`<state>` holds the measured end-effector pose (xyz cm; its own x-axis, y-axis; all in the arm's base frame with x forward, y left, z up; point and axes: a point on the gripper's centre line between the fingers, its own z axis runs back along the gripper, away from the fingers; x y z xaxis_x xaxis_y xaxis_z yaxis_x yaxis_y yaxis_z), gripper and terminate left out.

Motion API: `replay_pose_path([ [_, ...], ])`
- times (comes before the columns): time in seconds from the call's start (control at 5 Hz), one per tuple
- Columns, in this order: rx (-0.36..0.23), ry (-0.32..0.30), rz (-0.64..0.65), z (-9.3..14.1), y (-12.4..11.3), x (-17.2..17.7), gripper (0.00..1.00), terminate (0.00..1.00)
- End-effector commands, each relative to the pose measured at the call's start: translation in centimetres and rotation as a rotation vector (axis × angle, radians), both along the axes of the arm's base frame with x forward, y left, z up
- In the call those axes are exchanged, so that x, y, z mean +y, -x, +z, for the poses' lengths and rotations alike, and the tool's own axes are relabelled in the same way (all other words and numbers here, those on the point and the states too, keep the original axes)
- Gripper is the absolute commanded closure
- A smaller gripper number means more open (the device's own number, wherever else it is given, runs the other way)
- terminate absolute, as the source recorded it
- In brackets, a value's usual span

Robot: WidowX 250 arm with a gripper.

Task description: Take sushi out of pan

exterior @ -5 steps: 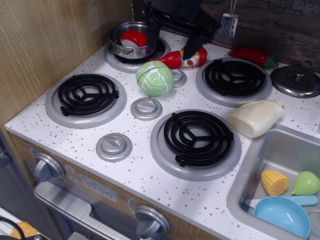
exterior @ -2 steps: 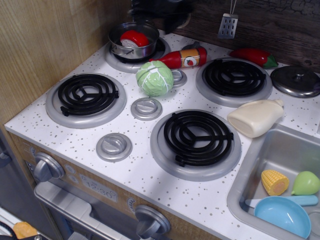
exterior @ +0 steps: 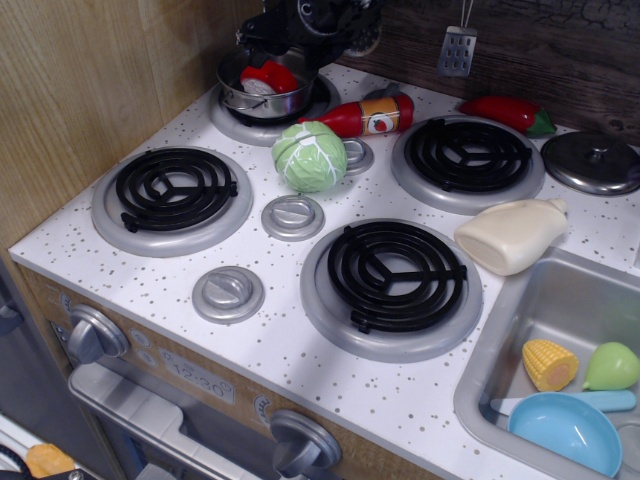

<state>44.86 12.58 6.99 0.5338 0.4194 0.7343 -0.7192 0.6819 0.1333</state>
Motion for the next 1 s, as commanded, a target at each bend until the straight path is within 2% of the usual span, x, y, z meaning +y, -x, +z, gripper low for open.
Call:
replay_pose_path([
  [0.0, -0.067, -0.011, 0.008, 1.7, -1.8, 1.0, 0.0, 0.0],
  [0.2, -0.07, -0.009, -0.003, 1.3, -1.8, 1.4, 0.0, 0.0],
  [0.6, -0.065, 0.048, -0.049, -1.3, -1.7, 2.4, 0.0, 0.0],
  [0.8, -0.051, 0.06, -0.055, -1.8, -1.7, 2.6, 0.0, 0.0],
])
